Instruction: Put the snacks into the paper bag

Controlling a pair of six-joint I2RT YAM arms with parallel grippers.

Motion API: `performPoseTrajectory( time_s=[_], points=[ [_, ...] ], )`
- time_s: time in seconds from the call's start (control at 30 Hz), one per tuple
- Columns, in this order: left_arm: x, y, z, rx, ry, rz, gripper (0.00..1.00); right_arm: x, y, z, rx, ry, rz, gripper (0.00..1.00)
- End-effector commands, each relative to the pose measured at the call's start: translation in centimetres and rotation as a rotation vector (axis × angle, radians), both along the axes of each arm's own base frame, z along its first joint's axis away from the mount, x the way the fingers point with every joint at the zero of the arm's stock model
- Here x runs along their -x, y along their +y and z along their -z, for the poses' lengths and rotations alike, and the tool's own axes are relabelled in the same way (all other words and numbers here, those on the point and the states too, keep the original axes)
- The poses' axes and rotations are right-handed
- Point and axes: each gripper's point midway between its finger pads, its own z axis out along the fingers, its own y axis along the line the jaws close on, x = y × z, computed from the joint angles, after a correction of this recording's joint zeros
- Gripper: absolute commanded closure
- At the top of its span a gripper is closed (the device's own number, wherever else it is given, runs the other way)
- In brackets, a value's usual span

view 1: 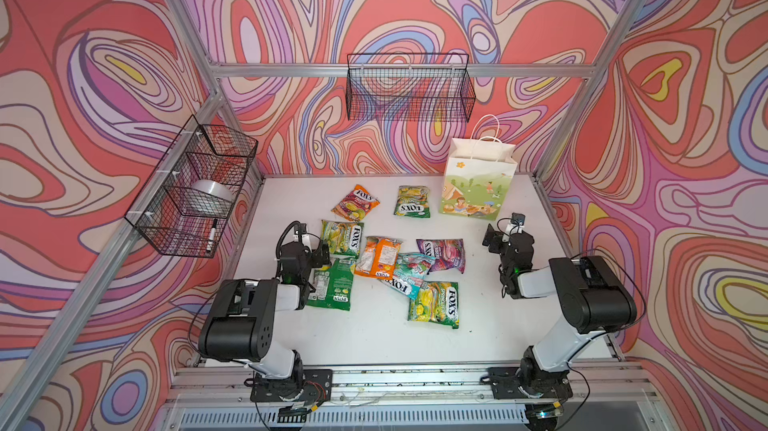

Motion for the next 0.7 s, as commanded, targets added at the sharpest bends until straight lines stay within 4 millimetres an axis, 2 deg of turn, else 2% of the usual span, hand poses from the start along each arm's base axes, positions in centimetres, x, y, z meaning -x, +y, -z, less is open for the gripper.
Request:
performPoseTrajectory(
  time_s=[0.0,0.67],
  points=[
    [-0.35,-0.14,-0.81,-0.008,-0.028,0.02,0.0,0.06,0.08,0.6,0.002,0.017,-0.01,0.02],
    [-0.47,-0.23,-0.82,-0.014,-0.024,0.021,0.0,0.05,0.05,0.51,0.006,0.015,-0.008,0.02]
  ],
)
